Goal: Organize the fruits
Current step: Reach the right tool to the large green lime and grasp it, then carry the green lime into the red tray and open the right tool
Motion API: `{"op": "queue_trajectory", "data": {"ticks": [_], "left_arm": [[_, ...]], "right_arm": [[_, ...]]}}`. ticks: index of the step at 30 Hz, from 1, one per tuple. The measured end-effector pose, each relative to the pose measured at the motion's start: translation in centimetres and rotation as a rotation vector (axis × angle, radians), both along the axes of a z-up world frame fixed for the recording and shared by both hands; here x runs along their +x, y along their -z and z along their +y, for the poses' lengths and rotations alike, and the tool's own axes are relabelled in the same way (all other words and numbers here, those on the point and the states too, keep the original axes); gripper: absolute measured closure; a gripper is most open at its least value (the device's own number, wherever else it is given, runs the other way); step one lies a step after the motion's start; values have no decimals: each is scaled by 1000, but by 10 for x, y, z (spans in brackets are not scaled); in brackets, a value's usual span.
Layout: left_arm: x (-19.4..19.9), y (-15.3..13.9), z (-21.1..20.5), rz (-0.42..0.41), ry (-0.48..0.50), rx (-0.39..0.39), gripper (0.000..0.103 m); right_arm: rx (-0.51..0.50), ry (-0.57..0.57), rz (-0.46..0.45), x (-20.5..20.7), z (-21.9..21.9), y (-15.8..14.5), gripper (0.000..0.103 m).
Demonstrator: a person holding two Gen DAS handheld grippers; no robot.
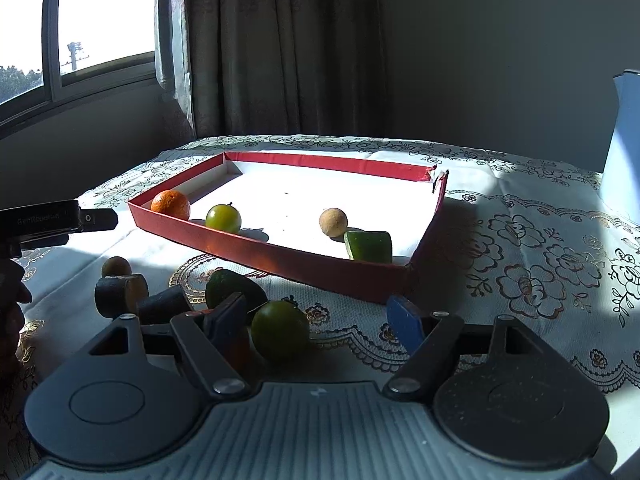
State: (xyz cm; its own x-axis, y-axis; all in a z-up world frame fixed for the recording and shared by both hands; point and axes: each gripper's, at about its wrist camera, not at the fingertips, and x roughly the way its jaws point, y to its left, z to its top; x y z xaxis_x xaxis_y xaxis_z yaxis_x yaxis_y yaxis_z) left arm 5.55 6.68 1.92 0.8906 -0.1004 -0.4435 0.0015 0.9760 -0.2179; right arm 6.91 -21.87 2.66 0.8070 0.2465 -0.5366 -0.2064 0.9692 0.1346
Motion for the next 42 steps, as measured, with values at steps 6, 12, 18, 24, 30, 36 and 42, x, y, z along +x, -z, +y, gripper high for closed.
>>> {"op": "queue_trajectory", "data": {"ticks": [6, 12, 18, 24, 30, 36, 42], "left_arm": [[1, 1, 1, 12, -5, -3, 0], [3, 2, 0, 26, -4, -2, 0], [4, 3, 0, 36, -5, -2, 0], [6, 4, 1, 47, -10, -6, 0], [6, 5, 2, 57, -14, -9, 0], [7, 5, 2, 62, -17, -13, 0], [7, 6, 2, 67, -18, -16, 0]], "right_arm": [[21, -8, -4, 0, -1, 0, 45], [36, -33, 21, 0, 3, 2, 46], [146, -43, 64, 5, -5, 5, 60], [262, -42, 107, 10, -14, 10, 66], [334, -36, 133, 13, -18, 14, 70], [361, -20, 139, 12, -19, 15, 71], [335, -8, 105, 8, -20, 9, 71]]}}
